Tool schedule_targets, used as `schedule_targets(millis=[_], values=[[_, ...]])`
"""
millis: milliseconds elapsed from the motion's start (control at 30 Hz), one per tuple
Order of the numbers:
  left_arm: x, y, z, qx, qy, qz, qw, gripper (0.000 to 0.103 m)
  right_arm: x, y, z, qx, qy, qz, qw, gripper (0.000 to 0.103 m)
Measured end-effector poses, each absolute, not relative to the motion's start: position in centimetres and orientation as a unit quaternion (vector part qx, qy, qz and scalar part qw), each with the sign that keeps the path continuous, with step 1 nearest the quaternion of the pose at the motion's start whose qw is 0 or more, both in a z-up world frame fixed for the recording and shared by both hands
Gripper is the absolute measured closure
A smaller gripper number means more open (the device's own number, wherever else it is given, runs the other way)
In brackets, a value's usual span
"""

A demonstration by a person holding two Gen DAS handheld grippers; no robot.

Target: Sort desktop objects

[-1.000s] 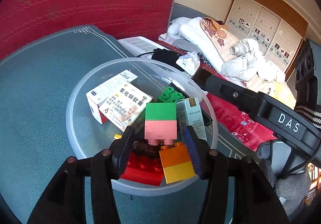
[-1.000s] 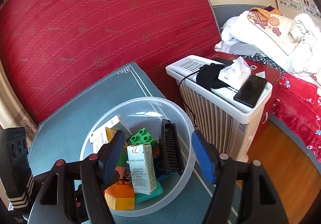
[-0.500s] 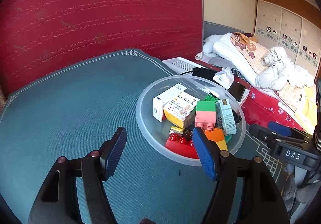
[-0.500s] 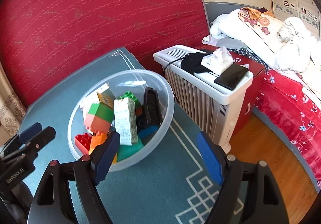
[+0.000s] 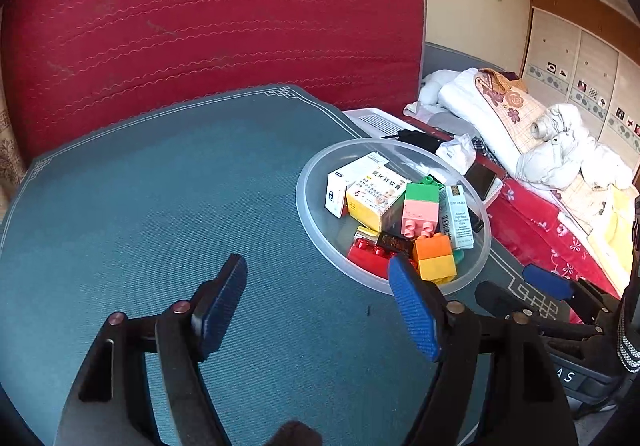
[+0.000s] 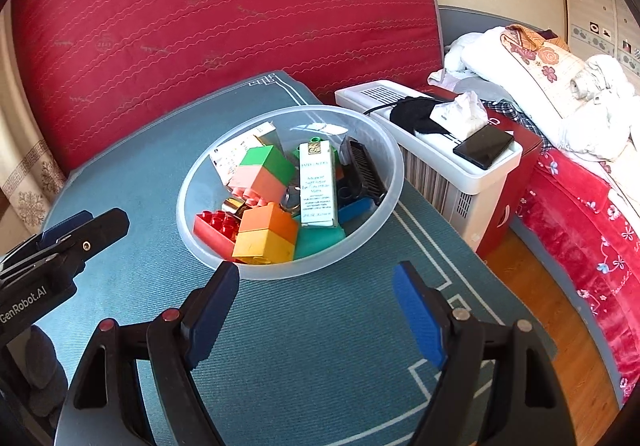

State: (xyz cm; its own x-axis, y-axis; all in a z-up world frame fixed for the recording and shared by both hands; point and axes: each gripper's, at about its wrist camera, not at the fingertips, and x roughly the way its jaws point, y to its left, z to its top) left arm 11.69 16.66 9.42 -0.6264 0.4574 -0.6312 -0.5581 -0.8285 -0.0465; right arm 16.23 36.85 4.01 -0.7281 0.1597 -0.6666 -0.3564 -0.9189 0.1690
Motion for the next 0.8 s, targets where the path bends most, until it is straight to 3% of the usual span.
schedule_targets(millis=[800], values=[[11.3,18.4,9.9,-0.318,0.104,0.894,0.298,0.019,16.9,35.9,4.9,-0.308,0.08,0.928,0.195,0.02]])
